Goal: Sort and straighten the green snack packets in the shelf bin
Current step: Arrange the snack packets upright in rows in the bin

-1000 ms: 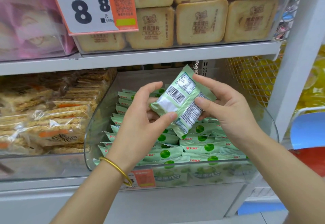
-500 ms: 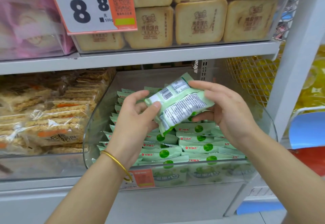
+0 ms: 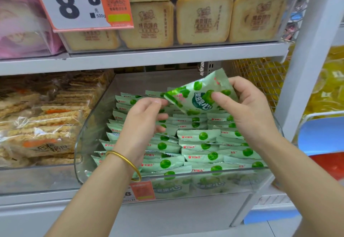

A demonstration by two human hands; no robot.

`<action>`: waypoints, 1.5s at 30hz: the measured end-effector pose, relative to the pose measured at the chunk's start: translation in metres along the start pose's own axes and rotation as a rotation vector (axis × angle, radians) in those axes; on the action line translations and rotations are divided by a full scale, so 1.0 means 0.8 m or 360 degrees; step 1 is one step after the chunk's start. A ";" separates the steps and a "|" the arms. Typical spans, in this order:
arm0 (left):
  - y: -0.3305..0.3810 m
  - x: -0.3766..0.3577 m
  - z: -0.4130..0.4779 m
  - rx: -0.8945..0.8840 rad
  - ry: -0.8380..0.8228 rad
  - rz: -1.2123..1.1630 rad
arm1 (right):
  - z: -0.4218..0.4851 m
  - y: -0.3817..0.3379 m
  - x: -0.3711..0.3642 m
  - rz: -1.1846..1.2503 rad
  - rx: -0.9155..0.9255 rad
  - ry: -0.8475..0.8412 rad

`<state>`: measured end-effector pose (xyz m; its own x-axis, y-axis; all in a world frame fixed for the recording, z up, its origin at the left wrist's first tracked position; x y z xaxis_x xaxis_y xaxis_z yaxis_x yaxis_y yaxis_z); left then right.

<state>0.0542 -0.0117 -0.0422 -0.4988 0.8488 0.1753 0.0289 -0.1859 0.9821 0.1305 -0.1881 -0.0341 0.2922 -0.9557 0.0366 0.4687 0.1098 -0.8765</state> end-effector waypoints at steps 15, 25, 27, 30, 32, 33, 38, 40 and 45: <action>-0.009 -0.005 0.005 -0.0249 -0.0043 0.0573 | 0.010 0.000 0.000 -0.1069 0.0059 -0.0416; -0.011 0.001 0.007 -0.0327 -0.0048 0.0617 | 0.010 0.010 -0.027 -0.1653 0.0111 -0.0765; -0.011 0.003 0.007 -0.0331 -0.0050 0.0610 | 0.017 0.002 -0.016 -0.1616 0.0169 -0.0640; -0.010 0.001 0.006 -0.0353 -0.0060 0.0671 | 0.013 0.007 -0.020 -0.1569 0.0171 -0.0672; -0.009 -0.002 0.005 -0.0374 -0.0063 0.0729 | 0.005 0.019 -0.029 -0.1599 0.0114 -0.0795; -0.009 -0.003 0.005 -0.0394 -0.0063 0.0770 | 0.003 0.022 -0.030 -0.1623 0.0101 -0.0820; -0.009 -0.010 0.006 -0.0540 -0.0050 0.1060 | 0.006 0.015 -0.018 -0.1671 0.0165 -0.0708; -0.012 -0.013 0.009 -0.0584 -0.0047 0.1210 | 0.005 0.014 -0.018 -0.1647 0.0145 -0.0720; -0.017 -0.020 0.020 -0.0636 -0.0005 0.1501 | 0.014 0.010 -0.012 -0.1459 0.0099 -0.0512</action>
<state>0.0754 -0.0147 -0.0572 -0.4204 0.2729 0.8653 0.1173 -0.9293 0.3501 0.1412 -0.1746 -0.0362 0.0013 -0.5581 0.8298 0.6684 -0.6167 -0.4158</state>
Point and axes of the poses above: each hand's wrist, its own z-axis towards the middle knuckle, its own x-axis out of the back of the hand, y = z × x, the point moved 2 cm from there along z, towards the middle knuckle, and after that the axes turned 8 degrees about z, right-handed, at the moved point
